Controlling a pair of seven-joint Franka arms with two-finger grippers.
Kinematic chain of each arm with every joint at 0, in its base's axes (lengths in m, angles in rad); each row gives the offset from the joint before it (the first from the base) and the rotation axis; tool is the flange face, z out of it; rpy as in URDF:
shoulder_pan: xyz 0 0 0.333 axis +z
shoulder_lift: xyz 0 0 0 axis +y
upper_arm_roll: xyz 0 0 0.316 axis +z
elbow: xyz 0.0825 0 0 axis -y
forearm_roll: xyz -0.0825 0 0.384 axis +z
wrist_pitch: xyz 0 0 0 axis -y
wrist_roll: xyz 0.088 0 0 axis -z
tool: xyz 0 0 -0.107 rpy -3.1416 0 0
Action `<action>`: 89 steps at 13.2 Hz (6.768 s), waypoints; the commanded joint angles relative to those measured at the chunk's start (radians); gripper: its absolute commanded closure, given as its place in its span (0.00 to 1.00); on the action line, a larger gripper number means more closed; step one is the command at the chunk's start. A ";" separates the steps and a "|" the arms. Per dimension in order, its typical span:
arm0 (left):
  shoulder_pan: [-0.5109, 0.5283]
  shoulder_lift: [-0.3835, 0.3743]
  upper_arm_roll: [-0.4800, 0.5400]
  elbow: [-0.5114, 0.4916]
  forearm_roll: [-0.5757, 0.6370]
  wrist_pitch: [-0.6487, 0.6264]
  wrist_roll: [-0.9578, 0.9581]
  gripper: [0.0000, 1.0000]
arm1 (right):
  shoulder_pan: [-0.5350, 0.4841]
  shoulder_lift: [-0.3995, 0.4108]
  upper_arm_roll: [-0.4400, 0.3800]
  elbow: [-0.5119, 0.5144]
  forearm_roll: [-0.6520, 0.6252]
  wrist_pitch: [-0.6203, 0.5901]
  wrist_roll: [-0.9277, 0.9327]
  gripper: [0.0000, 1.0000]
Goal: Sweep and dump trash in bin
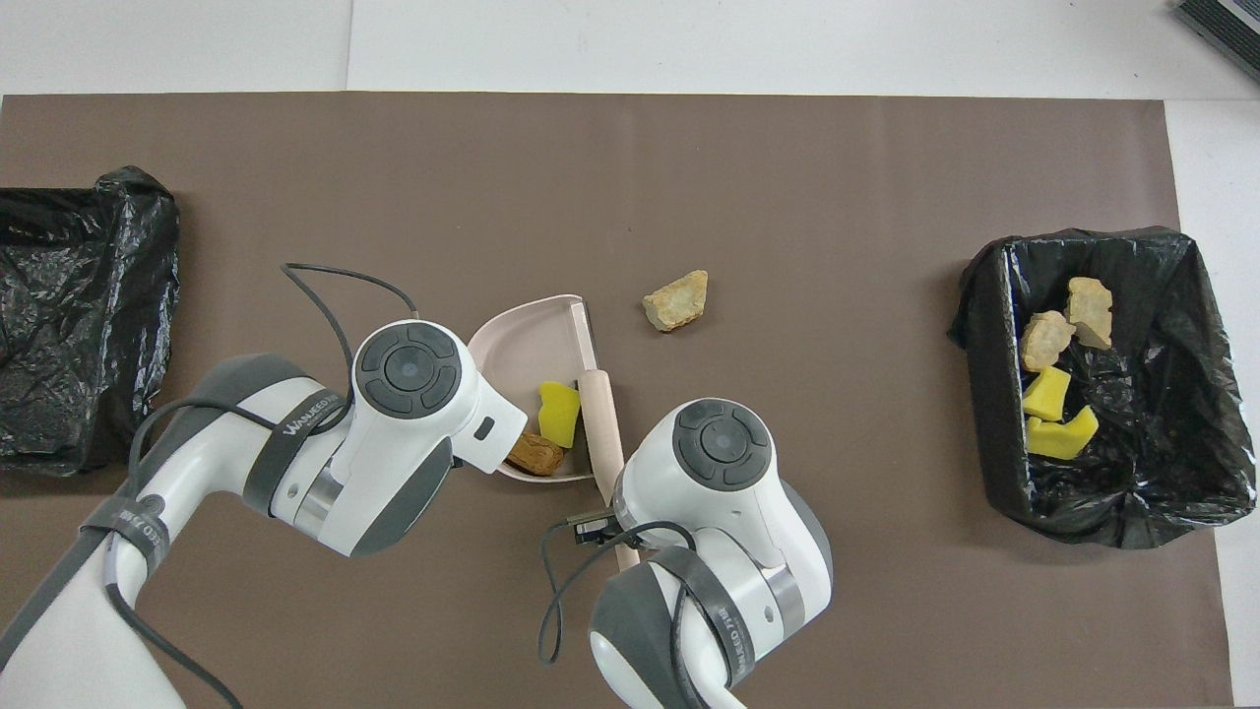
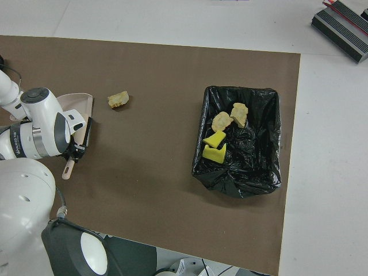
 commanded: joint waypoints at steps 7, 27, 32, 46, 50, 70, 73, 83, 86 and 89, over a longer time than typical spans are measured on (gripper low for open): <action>0.023 -0.030 -0.002 -0.046 0.026 0.028 -0.008 1.00 | -0.242 -0.027 -0.017 0.121 -0.335 -0.182 -0.064 1.00; 0.044 -0.030 -0.004 -0.046 0.024 0.030 -0.028 1.00 | -0.182 0.080 0.099 0.164 0.014 -0.016 -0.204 1.00; 0.058 -0.030 -0.002 -0.048 0.024 0.028 0.000 1.00 | -0.137 0.050 0.098 0.167 0.072 0.038 -0.070 1.00; 0.343 -0.179 -0.005 -0.032 0.003 -0.011 0.541 1.00 | -0.081 -0.118 0.092 0.088 -0.196 -0.230 0.247 1.00; 0.579 -0.193 0.000 0.050 -0.091 -0.059 0.682 1.00 | 0.086 -0.069 0.092 0.056 -0.204 -0.134 0.448 1.00; 0.830 0.085 0.006 0.477 0.622 -0.100 0.816 1.00 | -0.063 -0.090 0.076 0.238 -0.293 -0.350 0.242 0.00; 0.828 0.085 0.006 0.463 0.691 -0.113 0.767 1.00 | -0.163 -0.088 0.075 0.330 -0.323 -0.454 0.087 0.00; 0.685 0.036 -0.023 0.526 0.641 -0.280 0.698 1.00 | -0.485 -0.162 0.021 0.378 -0.336 -0.545 -0.375 0.00; 0.586 0.040 -0.023 0.531 0.522 -0.306 0.631 1.00 | -0.533 -0.162 0.018 0.379 -0.382 -0.534 -0.379 0.00; 0.525 0.060 -0.025 0.512 0.394 -0.323 0.476 1.00 | -0.550 -0.154 -0.031 0.425 -0.383 -0.523 -0.379 0.00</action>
